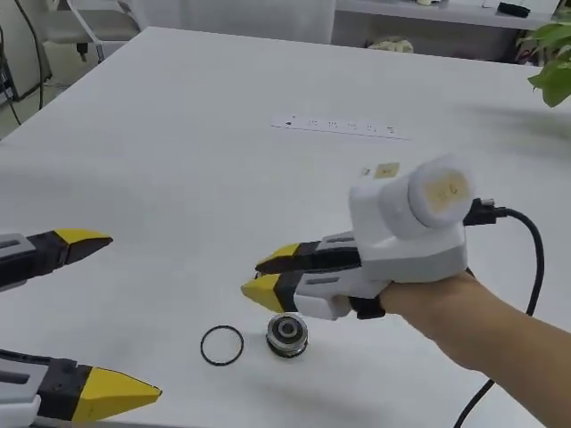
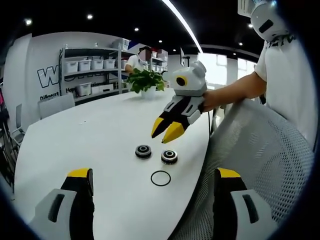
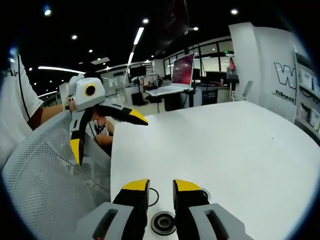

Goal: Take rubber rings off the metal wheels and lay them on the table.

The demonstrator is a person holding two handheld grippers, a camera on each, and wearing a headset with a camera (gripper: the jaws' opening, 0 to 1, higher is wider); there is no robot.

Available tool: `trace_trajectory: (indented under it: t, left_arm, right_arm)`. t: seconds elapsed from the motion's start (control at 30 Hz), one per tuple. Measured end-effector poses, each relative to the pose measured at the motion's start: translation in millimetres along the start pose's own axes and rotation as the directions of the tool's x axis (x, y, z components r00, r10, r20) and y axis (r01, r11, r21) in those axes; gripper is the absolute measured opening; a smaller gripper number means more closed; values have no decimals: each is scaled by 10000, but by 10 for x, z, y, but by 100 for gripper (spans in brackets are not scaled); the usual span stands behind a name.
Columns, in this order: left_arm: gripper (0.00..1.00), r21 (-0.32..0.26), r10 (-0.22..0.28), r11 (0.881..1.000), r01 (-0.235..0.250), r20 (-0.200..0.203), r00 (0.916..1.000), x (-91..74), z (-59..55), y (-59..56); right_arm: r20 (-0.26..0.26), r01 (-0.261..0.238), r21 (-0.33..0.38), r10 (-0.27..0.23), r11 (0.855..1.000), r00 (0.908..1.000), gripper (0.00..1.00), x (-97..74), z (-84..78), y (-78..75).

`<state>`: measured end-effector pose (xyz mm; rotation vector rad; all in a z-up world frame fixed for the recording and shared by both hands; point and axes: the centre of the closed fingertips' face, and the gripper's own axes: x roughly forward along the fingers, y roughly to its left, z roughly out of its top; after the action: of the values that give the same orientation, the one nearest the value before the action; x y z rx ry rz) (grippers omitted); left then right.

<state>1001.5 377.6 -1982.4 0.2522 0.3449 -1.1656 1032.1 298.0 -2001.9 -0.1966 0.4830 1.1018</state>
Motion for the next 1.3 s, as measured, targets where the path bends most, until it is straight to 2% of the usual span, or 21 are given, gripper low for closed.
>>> trace_trajectory:
  t: [0.07, 0.17, 0.33, 0.4, 0.53, 0.7, 0.8, 0.9, 0.97, 1.07, 1.17, 1.3]
  left_arm:
    - [99, 234, -53, 9997, 54, -64, 10000, -7, 54, -17]
    - [99, 511, -53, 9987, 59, -116, 9999, -6, 107, -10]
    - [99, 746, -188, 9970, 196, -111, 9998, 4, 187, -8]
    - [99, 816, -273, 9962, 290, -228, 9994, 20, 197, -13]
    - [99, 1179, -448, 9918, 485, -340, 9984, 58, 259, -32]
    - [99, 1540, -799, 9842, 875, -549, 9953, 126, 348, -48]
    - [96, 1737, -1173, 9771, 1228, -413, 9922, 181, 452, -80]
    - [94, 1902, -1387, 9711, 1440, -408, 9895, 232, 523, -96]
    - [92, 2076, -1611, 9644, 1640, -310, 9865, 281, 585, -116]
    - [87, 2027, -2195, 9564, 2103, 238, 9753, 395, 712, -168]
    - [82, 1927, -2460, 9534, 2323, 504, 9679, 497, 776, -172]
    - [79, 2036, -2669, 9461, 2518, 500, 9624, 674, 787, -193]
  right_arm:
    - [-100, 69, -268, -72, 9996, 9999, 16, -40, -39, -37]
    - [-142, 15, -252, -18, 9997, 9999, 17, -98, -81, -82]
    - [-310, 140, -434, -154, 9990, 9994, 17, -173, -138, -155]
    - [-385, 130, -443, -147, 9989, 9992, 17, -202, -172, -181]
    - [-892, 52, -153, -66, 9999, 9960, 19, -252, -337, -220]
    - [-1592, -68, 231, 104, 9997, 9872, 21, -292, -581, -250]
    - [-2126, -250, 248, 297, 9994, 9767, 23, -297, -743, -227]
    - [-2463, -377, 249, 427, 9990, 9683, 23, -295, -832, -205]
    - [-2522, -417, 258, 469, 9988, 9665, 24, -295, -847, -195]
    - [-2581, -545, 295, 603, 9981, 9642, 24, -287, -864, -170]
    - [-2689, -591, 268, 642, 9979, 9610, 23, -283, -891, -159]
    - [-2665, -603, 216, 639, 9979, 9617, 21, -276, -892, -154]
